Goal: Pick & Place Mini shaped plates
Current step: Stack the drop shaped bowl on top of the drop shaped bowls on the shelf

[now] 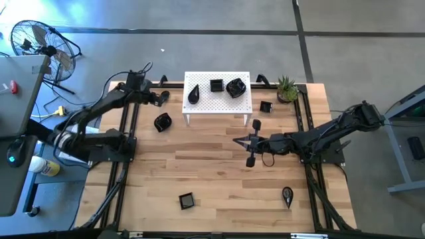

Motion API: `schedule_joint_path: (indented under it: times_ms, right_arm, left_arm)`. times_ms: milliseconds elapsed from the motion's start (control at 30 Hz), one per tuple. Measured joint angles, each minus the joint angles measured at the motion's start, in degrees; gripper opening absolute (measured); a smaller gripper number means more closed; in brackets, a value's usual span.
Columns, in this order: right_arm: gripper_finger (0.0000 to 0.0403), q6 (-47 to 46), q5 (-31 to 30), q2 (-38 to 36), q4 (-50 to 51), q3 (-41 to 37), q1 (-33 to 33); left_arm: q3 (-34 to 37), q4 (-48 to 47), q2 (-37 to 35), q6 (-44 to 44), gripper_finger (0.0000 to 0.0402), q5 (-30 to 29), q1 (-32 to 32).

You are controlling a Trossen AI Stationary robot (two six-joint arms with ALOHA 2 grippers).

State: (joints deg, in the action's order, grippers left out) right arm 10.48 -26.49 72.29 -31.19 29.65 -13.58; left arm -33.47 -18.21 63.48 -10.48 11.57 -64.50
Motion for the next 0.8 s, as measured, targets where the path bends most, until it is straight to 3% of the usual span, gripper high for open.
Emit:
schedule_joint_path:
  times_ms: [267, 800]
  right_arm:
    - [0.0001, -0.02, 0.27, 0.02, -0.03, 0.00, 0.02]
    - [0.0001, -1.49, 0.49, 0.02, -0.03, 0.00, -0.12]
  left_arm:
    - [-2.46, 4.02, 8.81, -1.27, 0.0091, -1.48, 0.08]
    - [-16.60, -9.51, 24.82, -0.25, 0.0095, -8.05, 0.04]
